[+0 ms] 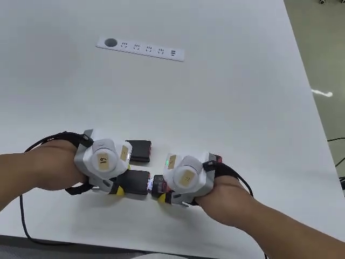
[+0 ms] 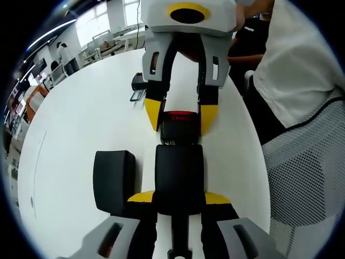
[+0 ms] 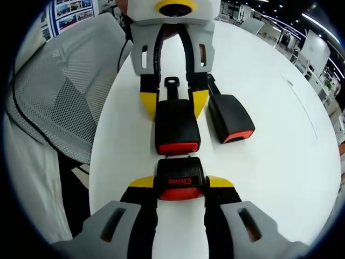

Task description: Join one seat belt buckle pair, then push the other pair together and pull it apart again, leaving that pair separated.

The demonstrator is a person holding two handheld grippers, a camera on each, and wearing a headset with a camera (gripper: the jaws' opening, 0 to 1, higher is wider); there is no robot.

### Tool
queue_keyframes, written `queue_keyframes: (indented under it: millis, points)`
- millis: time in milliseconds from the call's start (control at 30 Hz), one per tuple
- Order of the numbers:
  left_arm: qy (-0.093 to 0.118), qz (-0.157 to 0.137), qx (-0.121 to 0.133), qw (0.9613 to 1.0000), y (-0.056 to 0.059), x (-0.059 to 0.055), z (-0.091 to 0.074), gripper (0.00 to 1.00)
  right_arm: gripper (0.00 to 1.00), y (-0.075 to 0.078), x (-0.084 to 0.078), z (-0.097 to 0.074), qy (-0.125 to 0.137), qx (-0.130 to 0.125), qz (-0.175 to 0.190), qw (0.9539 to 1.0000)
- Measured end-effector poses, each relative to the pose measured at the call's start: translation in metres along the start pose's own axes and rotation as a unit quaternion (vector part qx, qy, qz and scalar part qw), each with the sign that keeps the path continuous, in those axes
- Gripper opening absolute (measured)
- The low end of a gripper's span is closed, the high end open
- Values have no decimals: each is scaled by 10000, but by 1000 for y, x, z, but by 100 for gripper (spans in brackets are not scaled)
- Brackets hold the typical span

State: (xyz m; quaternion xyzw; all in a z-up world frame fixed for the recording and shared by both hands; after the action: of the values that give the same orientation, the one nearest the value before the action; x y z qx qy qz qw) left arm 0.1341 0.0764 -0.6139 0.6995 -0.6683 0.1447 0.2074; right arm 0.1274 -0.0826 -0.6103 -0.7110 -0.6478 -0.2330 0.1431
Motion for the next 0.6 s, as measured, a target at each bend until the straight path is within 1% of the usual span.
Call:
queue_keyframes:
  millis: [67,100,167,233,267,500,600]
  points:
    - [9,30,-14,10000,0,-1,0,31,30,0,-1,-1,59,16,-115,9999]
    - [-3,43,-18,10000,-1,-2,-1,31,30,1,-2,-2,71,26,-102,9999]
    - [27,41,-33,10000,-2,-3,-1,31,30,2,-2,-1,69,12,-221,9997]
    - [73,-19,-28,10000,-2,-5,-1,30,30,3,-3,-1,48,8,-221,9997]
    - [79,1,-24,10000,-2,-5,-1,30,30,0,-3,-1,49,1,-251,9997]
    - [172,-88,-1,9998,-1,-5,-1,30,30,1,-4,1,5,1,-168,9999]
    - [123,-39,2,9999,-1,-4,-1,30,31,-1,-5,1,38,14,-122,9999]
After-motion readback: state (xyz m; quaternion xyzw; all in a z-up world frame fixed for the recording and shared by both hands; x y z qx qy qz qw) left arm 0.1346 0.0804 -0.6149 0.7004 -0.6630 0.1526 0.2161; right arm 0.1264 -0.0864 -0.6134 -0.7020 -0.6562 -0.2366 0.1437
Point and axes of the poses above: the centre of the closed fingertips' face, and the gripper's own axes: z roughly forward along the fingers, y roughly to its right, x roughly out of its top, the point moved 9 cm from there along -z, roughly backward along the fingers, and after that the axes turned 5 degrees about -x, right-handed, at the moved point
